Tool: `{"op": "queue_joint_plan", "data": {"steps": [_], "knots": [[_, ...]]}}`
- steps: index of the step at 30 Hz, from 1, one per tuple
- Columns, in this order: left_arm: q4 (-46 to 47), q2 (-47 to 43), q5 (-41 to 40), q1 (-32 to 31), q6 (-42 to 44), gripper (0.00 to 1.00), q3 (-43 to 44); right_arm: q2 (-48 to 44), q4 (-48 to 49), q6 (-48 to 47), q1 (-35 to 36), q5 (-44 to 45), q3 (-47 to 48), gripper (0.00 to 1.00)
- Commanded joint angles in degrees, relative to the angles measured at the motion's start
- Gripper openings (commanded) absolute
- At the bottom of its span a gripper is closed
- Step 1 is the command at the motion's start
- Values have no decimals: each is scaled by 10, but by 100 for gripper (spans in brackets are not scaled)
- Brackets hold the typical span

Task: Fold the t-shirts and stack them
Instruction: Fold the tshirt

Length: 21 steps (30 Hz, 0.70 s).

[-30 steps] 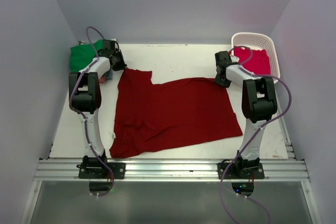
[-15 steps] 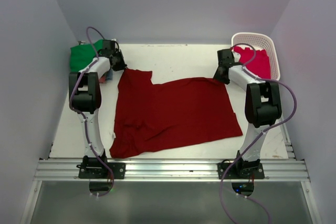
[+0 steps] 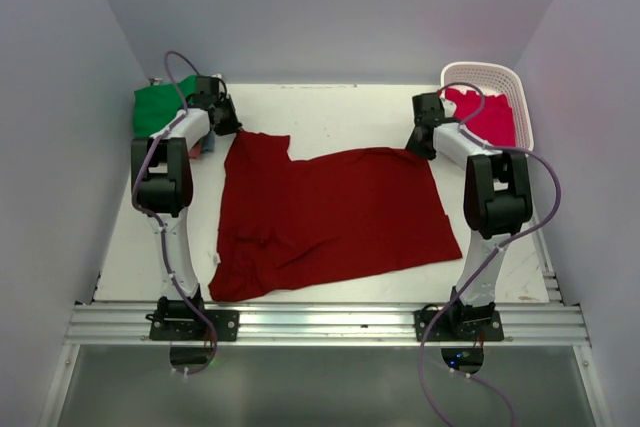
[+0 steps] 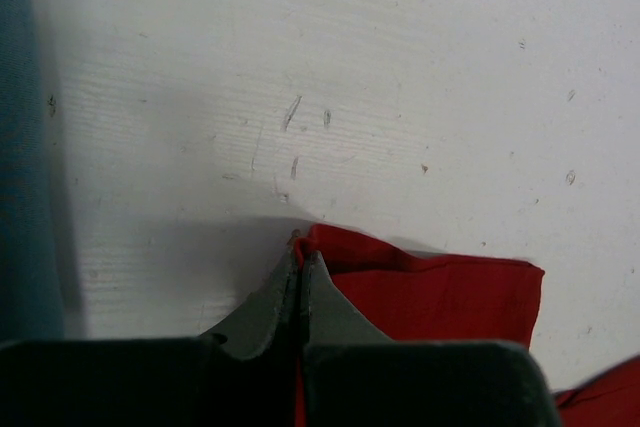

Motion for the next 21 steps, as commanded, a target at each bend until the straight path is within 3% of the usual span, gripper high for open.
{"op": "queue_joint_plan", "data": {"steps": [1, 12, 17, 21], "knots": [[1, -12, 8, 4, 15, 0, 15, 15, 6, 4, -6, -4, 21, 36], [0, -11, 10, 4, 13, 0, 15, 30, 10, 7, -8, -7, 8, 35], [0, -9, 13, 4, 13, 0, 16, 30, 13, 6, -7, -10, 7, 14], [-1, -8, 14, 4, 13, 0, 16, 23, 13, 6, -10, -10, 6, 6]]}}
